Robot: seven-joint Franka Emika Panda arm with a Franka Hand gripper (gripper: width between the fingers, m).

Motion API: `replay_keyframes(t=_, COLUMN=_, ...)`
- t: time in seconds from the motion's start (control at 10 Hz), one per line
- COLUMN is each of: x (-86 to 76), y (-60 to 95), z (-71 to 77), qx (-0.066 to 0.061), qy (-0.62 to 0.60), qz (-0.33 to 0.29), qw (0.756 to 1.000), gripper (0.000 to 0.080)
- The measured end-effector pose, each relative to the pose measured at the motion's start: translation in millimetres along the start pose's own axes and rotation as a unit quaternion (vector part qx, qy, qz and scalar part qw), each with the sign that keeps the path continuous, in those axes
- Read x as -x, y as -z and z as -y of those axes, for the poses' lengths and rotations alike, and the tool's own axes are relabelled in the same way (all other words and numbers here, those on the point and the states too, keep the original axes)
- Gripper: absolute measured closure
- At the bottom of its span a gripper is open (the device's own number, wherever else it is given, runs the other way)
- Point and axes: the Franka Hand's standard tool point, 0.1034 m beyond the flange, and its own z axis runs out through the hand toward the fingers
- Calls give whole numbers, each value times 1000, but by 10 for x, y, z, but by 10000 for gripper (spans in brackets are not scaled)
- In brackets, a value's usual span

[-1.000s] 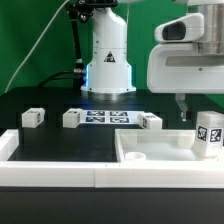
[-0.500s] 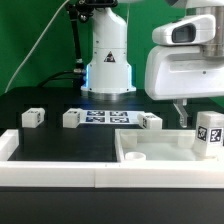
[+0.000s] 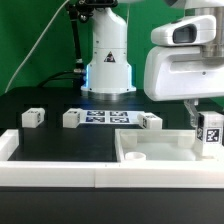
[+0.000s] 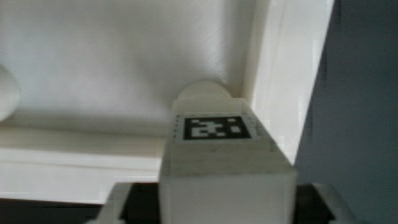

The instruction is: Assemble one leg

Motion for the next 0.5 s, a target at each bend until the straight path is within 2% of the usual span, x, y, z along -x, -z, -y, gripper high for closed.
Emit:
replay_keyframes(t=0.1, x=12, y=0, z=-10, qx=-1, qy=-15, qz=6, qw=1000, gripper=508)
replay_keyframes(t=0.3, x=1, y=-8, z=-50, qx=-26, qy=-113, qz=29, qw=993, gripper=508)
replay_keyframes(t=0.5, x=-3, y=-15, z=-62, qx=-29, qy=-225, qz=30, qw=974, gripper=508)
